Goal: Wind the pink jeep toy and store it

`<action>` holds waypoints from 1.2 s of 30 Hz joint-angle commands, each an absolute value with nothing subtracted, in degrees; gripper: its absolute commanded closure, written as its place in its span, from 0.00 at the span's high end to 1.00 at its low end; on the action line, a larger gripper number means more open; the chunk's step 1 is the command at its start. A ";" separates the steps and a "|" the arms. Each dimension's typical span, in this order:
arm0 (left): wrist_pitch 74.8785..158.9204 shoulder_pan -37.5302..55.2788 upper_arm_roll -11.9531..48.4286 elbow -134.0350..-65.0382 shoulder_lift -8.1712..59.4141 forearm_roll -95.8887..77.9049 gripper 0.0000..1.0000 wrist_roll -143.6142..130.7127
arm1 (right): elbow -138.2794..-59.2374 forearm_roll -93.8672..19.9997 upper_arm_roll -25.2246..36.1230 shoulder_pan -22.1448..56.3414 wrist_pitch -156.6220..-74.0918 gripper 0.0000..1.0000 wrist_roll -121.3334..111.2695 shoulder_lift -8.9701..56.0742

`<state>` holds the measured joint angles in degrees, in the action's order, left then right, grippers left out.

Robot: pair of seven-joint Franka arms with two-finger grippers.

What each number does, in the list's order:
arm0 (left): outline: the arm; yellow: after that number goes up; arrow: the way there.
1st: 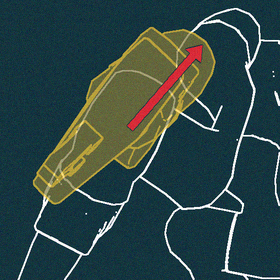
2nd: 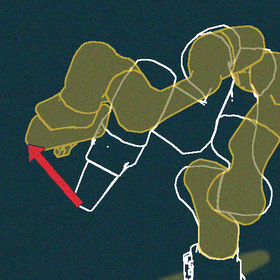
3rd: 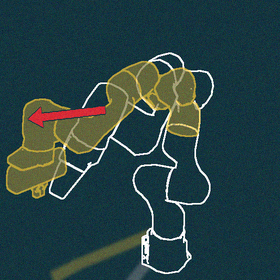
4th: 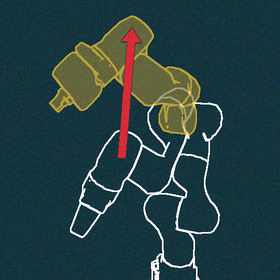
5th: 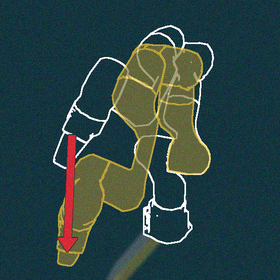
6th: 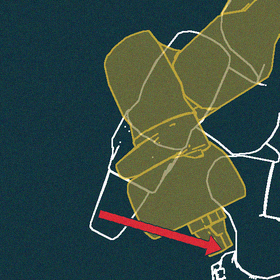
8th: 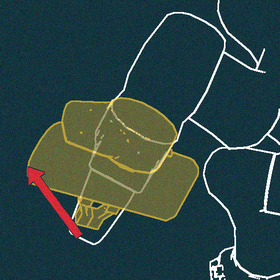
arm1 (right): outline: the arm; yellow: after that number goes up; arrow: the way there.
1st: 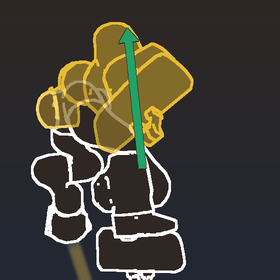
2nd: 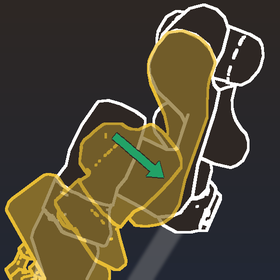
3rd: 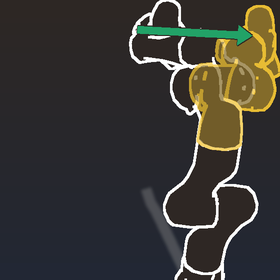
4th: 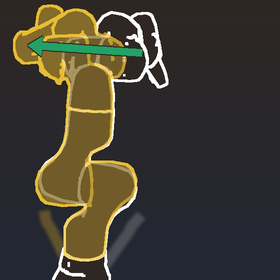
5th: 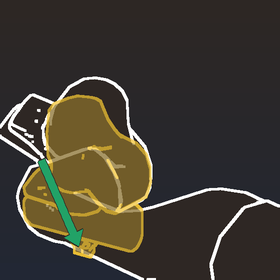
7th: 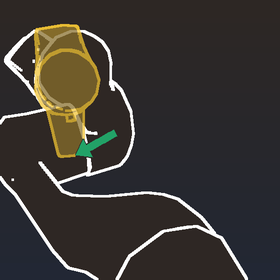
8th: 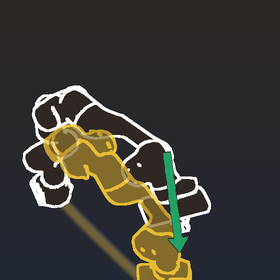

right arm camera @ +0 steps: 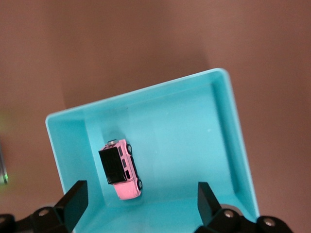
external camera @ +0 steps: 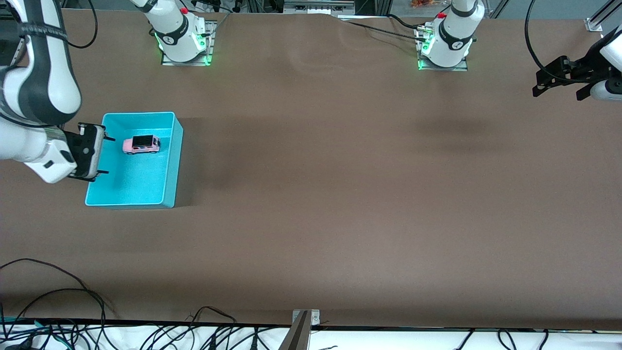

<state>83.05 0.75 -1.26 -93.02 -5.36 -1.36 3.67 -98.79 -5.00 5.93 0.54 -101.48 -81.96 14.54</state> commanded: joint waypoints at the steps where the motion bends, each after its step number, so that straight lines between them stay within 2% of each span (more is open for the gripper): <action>1: 82.53 0.79 -1.41 -92.81 -5.36 -1.67 1.00 3.43 | -91.50 -5.19 5.98 0.53 -97.30 1.00 -66.39 15.56; 14: 82.18 0.79 -1.41 -92.81 -5.36 -1.67 1.00 3.52 | -82.10 -4.92 5.89 1.32 -88.51 1.00 -26.05 15.38; 21: 82.18 0.79 -1.41 -92.81 -5.36 -1.67 1.00 3.52 | -79.28 -1.94 5.89 3.78 -88.07 1.00 -8.72 15.21; 36: 81.83 0.79 -1.49 -92.90 -5.36 -1.67 1.00 3.52 | -79.19 -2.19 6.33 3.60 -86.66 1.00 -5.10 14.50</action>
